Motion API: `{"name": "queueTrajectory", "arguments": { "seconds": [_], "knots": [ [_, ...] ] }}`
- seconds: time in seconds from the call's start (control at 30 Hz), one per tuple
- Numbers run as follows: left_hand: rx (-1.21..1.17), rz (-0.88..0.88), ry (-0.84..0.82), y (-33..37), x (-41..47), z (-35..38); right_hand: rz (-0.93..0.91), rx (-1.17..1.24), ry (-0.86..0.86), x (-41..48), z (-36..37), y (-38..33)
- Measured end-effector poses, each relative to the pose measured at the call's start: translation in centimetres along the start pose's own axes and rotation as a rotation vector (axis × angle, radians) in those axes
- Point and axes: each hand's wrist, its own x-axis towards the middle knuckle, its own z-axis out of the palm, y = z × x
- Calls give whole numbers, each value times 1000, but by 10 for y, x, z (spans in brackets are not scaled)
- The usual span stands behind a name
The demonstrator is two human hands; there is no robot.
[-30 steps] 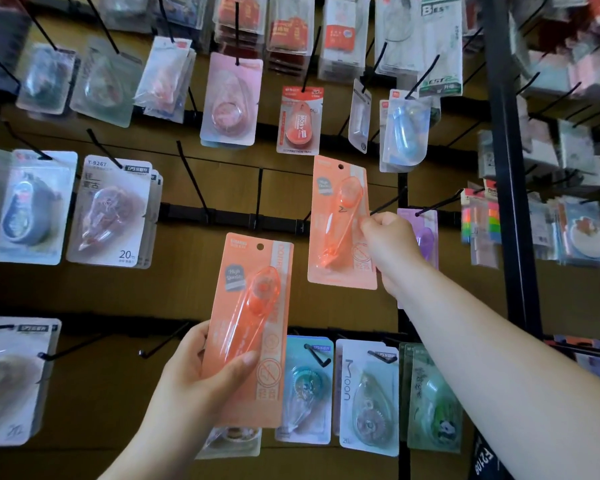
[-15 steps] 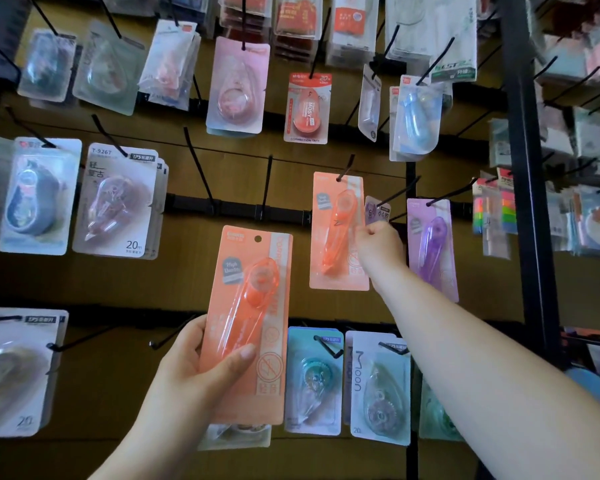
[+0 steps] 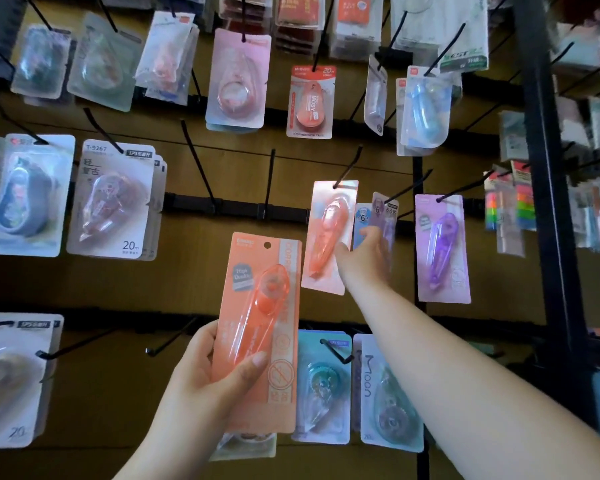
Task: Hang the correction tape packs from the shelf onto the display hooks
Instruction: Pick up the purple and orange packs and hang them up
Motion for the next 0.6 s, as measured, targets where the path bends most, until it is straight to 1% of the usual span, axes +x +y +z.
{"name": "queueTrajectory", "arguments": {
  "seconds": [0.07,0.1,0.17,0.2,0.23,0.3,0.43,0.6],
  "knots": [
    [-13,7,4,-1,1,3,-16,145,-40,-10,-5,-3],
    [-22,13,1,-1,2,5,26,265,-115,-17,-8,-5],
    [-39,22,-5,0,2,9,122,516,-327,-36,-15,-10],
    [-46,25,-10,0,1,12,123,575,-424,-46,-18,-12],
    [-52,30,-19,1,0,16,84,582,-497,-56,-20,-12],
    [-61,40,-31,1,-1,24,11,567,-569,-67,-25,-12],
    [-89,52,-43,9,-2,37,14,512,-544,-61,-37,-11],
    [-73,76,-59,12,-1,50,39,637,-430,-47,-49,-10]
  ]
}}
